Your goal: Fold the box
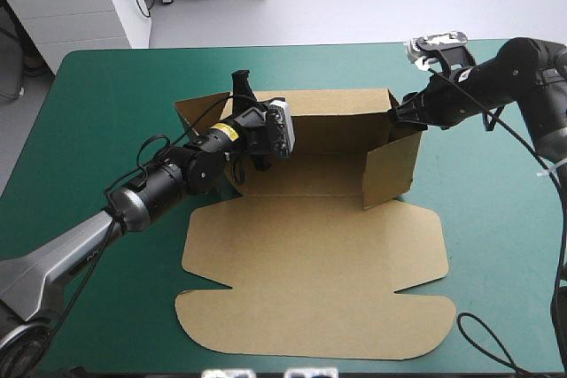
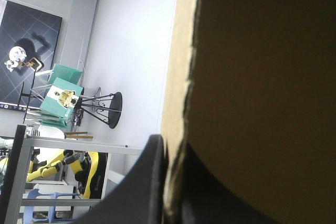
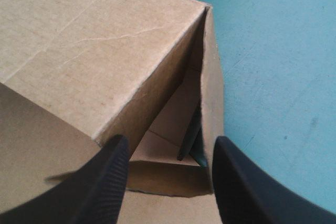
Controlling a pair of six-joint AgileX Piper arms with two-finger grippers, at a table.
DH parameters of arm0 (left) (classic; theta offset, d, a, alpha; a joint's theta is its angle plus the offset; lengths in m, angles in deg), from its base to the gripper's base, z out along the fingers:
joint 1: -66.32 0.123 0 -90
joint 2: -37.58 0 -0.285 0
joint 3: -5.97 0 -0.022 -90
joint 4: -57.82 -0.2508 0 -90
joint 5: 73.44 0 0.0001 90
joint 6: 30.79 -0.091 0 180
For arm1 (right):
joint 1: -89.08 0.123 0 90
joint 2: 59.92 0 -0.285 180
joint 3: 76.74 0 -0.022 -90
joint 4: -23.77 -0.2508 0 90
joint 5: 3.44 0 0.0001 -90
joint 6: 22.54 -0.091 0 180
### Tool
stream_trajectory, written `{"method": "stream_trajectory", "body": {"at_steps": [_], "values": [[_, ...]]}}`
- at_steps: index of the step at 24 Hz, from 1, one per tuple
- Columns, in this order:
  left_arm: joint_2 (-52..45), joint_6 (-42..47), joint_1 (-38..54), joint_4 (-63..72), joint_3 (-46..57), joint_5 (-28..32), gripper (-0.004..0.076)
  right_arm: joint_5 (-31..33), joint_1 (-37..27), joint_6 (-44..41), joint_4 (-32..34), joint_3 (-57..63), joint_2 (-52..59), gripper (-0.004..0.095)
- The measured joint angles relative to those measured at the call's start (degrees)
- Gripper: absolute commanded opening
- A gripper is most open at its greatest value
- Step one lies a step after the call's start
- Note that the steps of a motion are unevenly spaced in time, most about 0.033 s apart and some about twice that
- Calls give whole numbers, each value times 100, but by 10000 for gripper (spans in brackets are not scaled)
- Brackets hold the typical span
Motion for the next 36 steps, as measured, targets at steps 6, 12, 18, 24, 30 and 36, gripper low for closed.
{"method": "stream_trajectory", "body": {"at_steps": [6,12,18,24,30,36], "values": [[0,-9,0,-7,0,-71,-8,-11,-1,-72,-18,640,57,396],[0,-17,0,-17,0,-58,-8,-11,-1,4,20,820,236,43],[0,-17,4,-17,0,-58,-8,-6,-1,17,145,820,416,-18],[0,-17,4,-17,0,-58,-8,-6,-1,79,177,820,454,-18],[0,-17,4,-17,0,-58,-8,0,-1,162,152,757,454,-18],[-34,-62,4,-24,0,-120,-8,-183,-1,179,104,36,520,-18]]}}
